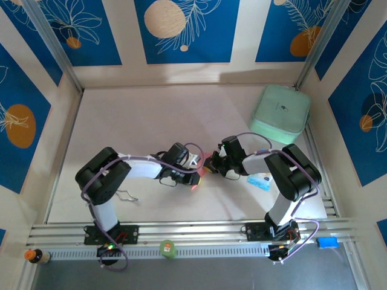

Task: Fold a paper plane with a square sheet of paper (pick it up from the middle)
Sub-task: Fold the wing for the fifth time at the center of the table.

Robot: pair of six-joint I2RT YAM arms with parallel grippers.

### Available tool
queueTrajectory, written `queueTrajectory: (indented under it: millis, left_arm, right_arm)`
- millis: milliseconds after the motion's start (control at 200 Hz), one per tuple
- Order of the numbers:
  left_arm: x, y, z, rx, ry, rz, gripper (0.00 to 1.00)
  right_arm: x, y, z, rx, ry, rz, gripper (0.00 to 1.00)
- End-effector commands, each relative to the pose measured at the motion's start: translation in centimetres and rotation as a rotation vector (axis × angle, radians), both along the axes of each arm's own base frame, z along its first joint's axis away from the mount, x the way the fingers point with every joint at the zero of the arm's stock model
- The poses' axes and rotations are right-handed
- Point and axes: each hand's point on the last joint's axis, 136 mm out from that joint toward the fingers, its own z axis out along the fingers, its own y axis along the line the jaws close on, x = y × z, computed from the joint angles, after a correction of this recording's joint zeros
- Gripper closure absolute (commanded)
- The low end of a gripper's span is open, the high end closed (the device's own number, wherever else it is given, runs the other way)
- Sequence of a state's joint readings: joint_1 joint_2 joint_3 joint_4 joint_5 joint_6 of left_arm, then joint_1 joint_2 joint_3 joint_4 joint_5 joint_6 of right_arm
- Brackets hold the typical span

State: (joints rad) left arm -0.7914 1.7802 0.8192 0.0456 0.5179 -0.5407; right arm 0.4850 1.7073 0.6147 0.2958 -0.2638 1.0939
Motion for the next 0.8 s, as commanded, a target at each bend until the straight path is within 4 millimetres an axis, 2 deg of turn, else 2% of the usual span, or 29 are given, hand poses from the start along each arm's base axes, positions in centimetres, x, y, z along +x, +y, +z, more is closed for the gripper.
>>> queueTrajectory:
  millis: [0, 215, 465, 610, 795]
  left_arm:
    - [-4.4, 3.4, -2.8, 0.146, 0.125, -0.037, 0.93]
    - [-5.2, 4.4, -2.9, 0.170, 0.126, -0.032, 0.93]
    - [-5.1, 4.5, -2.1, 0.165, 0.091, -0.029, 0.95]
    - [-4.3, 4.2, -0.6, 0.150, 0.041, -0.021, 0.95]
    - [-2.7, 3.4, 3.0, 0.089, -0.056, -0.002, 0.95]
  right_arm:
    - [-4.1, -4.1, -5.4, -0.189, 0.208, -0.067, 1.00]
    - [-4.0, -4.1, -5.4, -0.186, 0.209, -0.068, 1.00]
    - [-3.9, -4.0, -5.2, -0.184, 0.205, -0.067, 1.00]
    - [-3.9, -3.9, -5.2, -0.182, 0.204, -0.062, 1.00]
    - [-4.0, -3.8, -5.1, -0.177, 0.203, -0.056, 1.00]
